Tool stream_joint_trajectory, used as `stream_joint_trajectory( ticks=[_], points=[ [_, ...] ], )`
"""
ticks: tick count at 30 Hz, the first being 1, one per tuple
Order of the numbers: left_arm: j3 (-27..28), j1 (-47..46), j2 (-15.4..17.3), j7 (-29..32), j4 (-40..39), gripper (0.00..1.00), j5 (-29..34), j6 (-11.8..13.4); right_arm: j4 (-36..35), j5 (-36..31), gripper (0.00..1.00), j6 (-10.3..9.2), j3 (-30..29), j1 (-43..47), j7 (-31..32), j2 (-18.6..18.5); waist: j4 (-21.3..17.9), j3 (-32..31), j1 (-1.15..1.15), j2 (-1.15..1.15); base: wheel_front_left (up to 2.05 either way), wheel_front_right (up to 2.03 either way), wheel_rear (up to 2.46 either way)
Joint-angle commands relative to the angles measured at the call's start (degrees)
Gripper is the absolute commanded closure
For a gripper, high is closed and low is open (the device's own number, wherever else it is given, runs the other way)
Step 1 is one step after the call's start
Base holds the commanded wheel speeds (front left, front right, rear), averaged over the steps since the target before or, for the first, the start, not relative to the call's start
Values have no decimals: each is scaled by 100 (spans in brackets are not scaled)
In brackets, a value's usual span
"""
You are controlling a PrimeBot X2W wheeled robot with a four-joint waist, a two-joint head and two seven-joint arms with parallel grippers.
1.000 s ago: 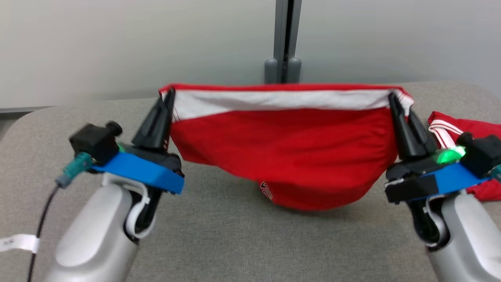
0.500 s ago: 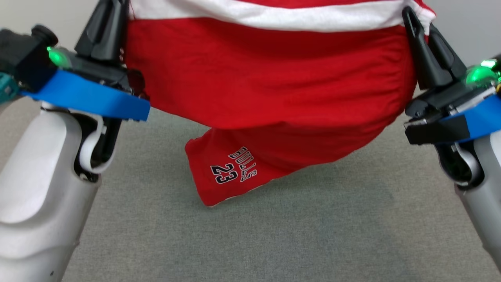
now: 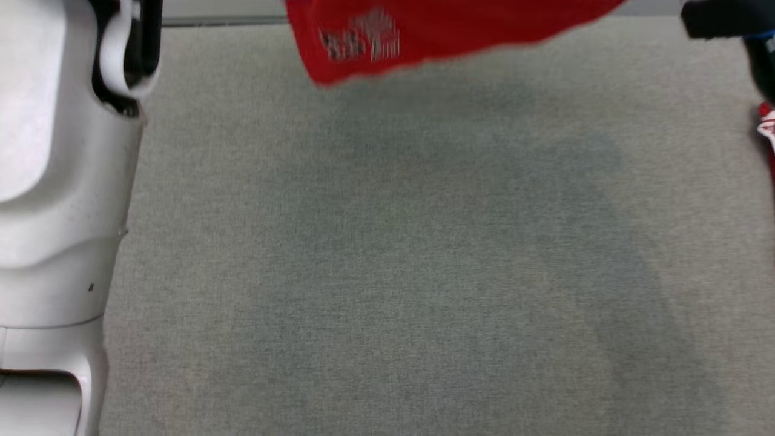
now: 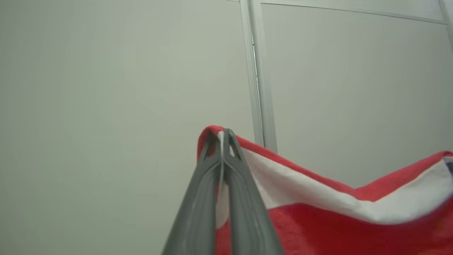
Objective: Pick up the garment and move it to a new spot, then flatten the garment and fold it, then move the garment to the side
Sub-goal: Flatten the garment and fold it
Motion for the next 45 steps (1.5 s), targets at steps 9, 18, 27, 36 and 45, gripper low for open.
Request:
stream_joint_trajectory(
  ticks=[9, 18, 27, 36, 45],
  points=[
    [806, 1607, -815, -26, -699, 100, 761, -382, -344, -483, 100, -2, -50, 1132, -33, -63, 371, 448, -1, 0, 0, 0, 0],
    [1120, 3899, -1145, -27, -726, 100, 780, -559, -693, -195, 100, -2, -170, 3212, -33, 219, 381, 45, -1, 0, 0, 0, 0],
    [1165, 5558, -1216, -28, -868, 100, 450, -546, -1110, -53, 100, -2, -389, 5072, -33, 696, 342, -823, -1, 0, 0, 0, 0],
    [1256, 6420, -1223, -27, -1008, 100, 353, -548, -1286, 12, 100, -1, -279, 6265, -34, 1005, 201, -1415, -1, 0, 0, 0, 0],
    [1170, 6034, -1164, -27, -1123, 100, 631, -548, -1457, 245, 100, -1, -607, 6291, -34, 1165, -21, -1230, -1, 0, 0, 0, 0]
  ],
)
